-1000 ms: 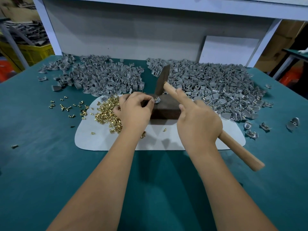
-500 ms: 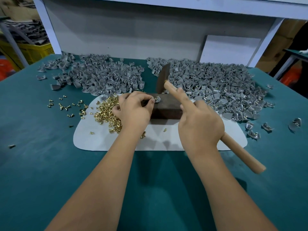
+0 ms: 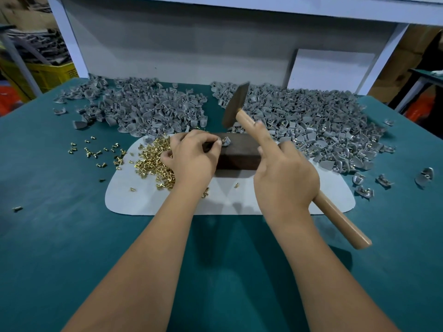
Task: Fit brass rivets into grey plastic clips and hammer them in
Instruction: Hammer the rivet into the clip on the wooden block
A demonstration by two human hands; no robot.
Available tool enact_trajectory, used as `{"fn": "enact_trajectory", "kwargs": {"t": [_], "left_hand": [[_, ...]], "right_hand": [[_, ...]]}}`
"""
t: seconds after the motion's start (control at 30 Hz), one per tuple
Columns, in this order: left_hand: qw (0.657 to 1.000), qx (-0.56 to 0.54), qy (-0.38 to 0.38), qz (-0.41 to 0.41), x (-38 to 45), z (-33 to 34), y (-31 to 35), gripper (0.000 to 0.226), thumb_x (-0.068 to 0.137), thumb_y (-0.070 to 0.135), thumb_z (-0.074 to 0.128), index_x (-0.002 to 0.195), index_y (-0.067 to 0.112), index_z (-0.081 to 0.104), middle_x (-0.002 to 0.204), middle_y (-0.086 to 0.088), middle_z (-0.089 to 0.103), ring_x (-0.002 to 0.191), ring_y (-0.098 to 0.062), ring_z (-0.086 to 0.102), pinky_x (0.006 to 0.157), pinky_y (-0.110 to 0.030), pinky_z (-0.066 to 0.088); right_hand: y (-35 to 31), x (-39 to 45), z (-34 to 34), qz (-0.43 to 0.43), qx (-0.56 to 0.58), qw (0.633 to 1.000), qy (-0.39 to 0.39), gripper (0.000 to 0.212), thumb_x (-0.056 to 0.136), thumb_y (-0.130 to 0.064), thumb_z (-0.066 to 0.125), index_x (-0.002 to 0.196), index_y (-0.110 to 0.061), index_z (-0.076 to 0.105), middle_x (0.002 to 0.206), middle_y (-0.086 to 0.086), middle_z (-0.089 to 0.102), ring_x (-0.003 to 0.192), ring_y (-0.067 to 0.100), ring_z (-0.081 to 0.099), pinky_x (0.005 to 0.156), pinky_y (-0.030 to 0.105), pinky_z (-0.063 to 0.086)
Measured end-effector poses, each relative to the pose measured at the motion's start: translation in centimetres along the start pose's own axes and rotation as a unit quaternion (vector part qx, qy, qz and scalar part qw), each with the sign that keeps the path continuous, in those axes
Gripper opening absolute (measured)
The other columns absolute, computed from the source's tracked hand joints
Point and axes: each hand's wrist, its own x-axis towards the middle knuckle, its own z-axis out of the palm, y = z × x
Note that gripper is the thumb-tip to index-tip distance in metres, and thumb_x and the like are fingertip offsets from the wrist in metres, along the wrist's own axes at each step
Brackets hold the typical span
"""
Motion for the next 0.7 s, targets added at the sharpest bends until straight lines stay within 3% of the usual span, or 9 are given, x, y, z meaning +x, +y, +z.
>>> {"fn": "enact_trajectory", "kwargs": {"t": [0.17,0.27,0.37,0.53,0.7], "left_hand": [[1.0,0.003,-0.008,0.0,0.0,-0.2,0.0,0.009,0.086,0.041,0.068,0.077,0.041,0.068,0.092,0.028,0.058,0.122,-0.013,0.036,0.075,-0.031,0.008],[1.0,0.008,-0.009,-0.003,0.0,-0.1,0.1,0.008,0.087,0.039,0.067,0.08,0.038,0.071,0.098,0.025,0.064,0.122,-0.012,0.036,0.078,-0.033,0.009],[1.0,-0.001,-0.014,-0.005,0.0,-0.4,0.1,0.006,0.086,0.039,0.068,0.082,0.037,0.072,0.097,0.027,0.06,0.123,-0.014,0.036,0.076,-0.032,0.008],[0.998,0.005,-0.063,-0.007,0.3,-0.8,0.3,0.014,0.091,0.038,0.062,0.078,0.04,0.066,0.099,0.027,0.058,0.125,-0.015,0.032,0.088,-0.037,0.013],[0.993,-0.039,-0.104,-0.041,0.6,-1.3,0.4,0.019,0.092,0.036,0.06,0.074,0.04,0.063,0.107,0.027,0.058,0.127,-0.012,0.028,0.096,-0.04,0.014]], "right_hand": [[0.2,-0.1,0.6,-0.011,-0.023,0.999,-0.025,0.058,0.082,-0.01,0.065,0.135,-0.032,0.053,0.079,0.01,0.059,0.064,0.031,0.053,0.054,0.031,0.024],[0.2,0.0,0.3,-0.011,-0.019,1.0,0.012,0.058,0.075,-0.004,0.072,0.128,-0.025,0.061,0.069,0.01,0.056,0.054,0.029,0.05,0.051,0.028,0.025],[0.4,-0.2,0.9,-0.035,-0.042,0.998,-0.013,0.057,0.081,-0.011,0.068,0.133,-0.031,0.055,0.076,0.008,0.059,0.061,0.03,0.054,0.053,0.03,0.025],[1.3,1.0,1.0,0.026,0.008,0.998,0.058,0.048,0.09,-0.009,0.061,0.135,-0.023,0.054,0.079,0.011,0.057,0.055,0.022,0.035,0.05,0.029,0.024],[3.6,2.1,1.3,0.099,-0.032,0.994,-0.018,0.047,0.096,-0.016,0.051,0.14,-0.029,0.043,0.1,0.013,0.052,0.061,0.025,0.037,0.053,0.032,0.027]]}}
